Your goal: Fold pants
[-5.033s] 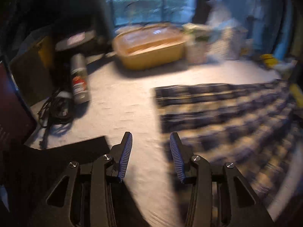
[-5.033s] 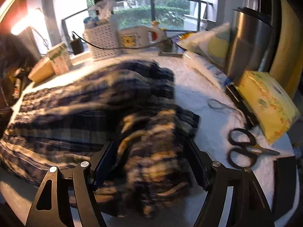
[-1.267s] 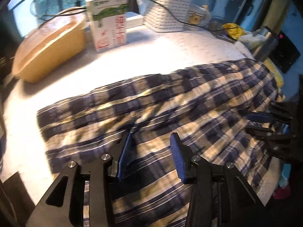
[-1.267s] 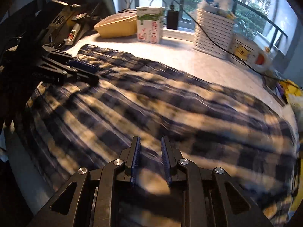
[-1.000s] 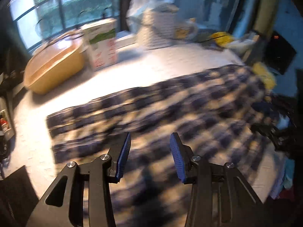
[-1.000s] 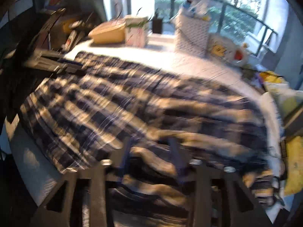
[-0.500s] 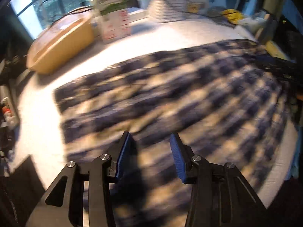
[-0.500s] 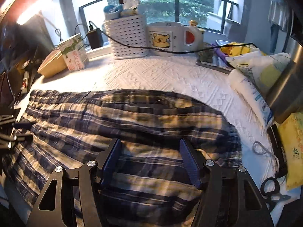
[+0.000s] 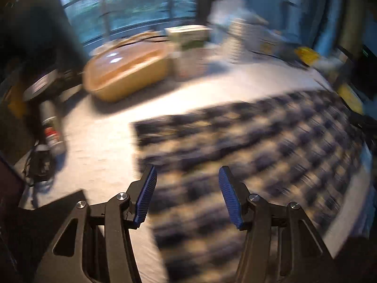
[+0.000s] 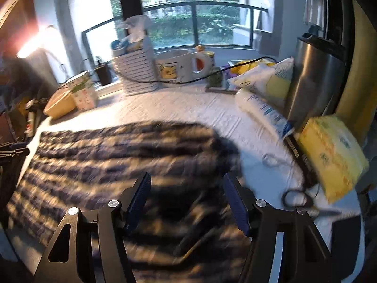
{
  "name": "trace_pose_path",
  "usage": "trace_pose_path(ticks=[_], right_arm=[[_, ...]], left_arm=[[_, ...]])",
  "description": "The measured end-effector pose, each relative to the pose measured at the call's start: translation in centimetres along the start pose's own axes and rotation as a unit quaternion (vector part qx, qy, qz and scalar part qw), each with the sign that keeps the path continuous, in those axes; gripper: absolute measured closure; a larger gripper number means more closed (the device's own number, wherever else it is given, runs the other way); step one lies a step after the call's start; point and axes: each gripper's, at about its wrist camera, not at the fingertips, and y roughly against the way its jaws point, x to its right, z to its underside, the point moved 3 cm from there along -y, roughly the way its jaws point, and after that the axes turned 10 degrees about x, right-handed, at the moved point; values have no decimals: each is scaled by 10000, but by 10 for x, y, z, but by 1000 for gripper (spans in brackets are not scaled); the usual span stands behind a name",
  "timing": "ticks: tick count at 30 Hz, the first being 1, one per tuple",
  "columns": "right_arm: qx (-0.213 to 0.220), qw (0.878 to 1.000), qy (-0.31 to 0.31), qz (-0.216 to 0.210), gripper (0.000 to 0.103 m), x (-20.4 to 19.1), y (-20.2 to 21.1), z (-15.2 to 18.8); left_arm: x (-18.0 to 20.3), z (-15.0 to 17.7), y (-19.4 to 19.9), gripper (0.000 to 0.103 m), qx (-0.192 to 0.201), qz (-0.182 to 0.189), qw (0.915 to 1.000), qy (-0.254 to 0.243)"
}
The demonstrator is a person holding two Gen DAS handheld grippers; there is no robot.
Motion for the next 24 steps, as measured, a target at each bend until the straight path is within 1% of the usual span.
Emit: trace_pose_path(ticks=[2, 3, 4, 9, 10, 11, 12, 13, 14, 15, 22, 24], right_arm=[[59, 9997, 134, -215, 37, -16, 8, 8], [85, 9988, 255, -407, 37, -29, 12, 13], [60, 9979, 343, -550, 37, -39, 13, 18], [-229, 9936, 642, -905, 37, -73, 11, 46], [-283, 9927, 742, -909, 37, -77, 10, 52], [-348, 9922, 826, -861, 37, -79, 9, 58], [-408, 9922, 870, -800, 37, -80, 7, 63], [-471, 9921, 898, -745, 37, -78, 6, 68], [-499, 9919, 920, -723, 37, -76, 7, 72], [-426, 9918, 948, -747, 37, -74, 11, 74], [-332, 9912, 1055, -726, 37, -56, 35, 92], [-292, 9919, 1012, -703, 37, -51, 41, 96]], left_arm=[[22, 7, 0, 47, -20, 91, 9999, -146], [40, 11, 0, 47, -47, 252, 9994, -225], [56, 9, -4, 47, -69, 384, 9988, -286], [120, 24, -5, 47, -42, 1107, 9925, -512], [129, 27, -10, 47, -121, 1138, 9917, -587], [135, 32, -15, 47, -216, 1083, 9917, -656], [139, 41, -23, 47, -349, 941, 9925, -696], [139, 46, -25, 47, -386, 874, 9931, -682], [140, 48, -22, 46, -223, 843, 9937, -700], [140, 50, -20, 46, -219, 808, 9940, -704], [126, 66, 0, 45, -244, 762, 9953, -552], [123, 69, 1, 45, -262, 773, 9956, -460]])
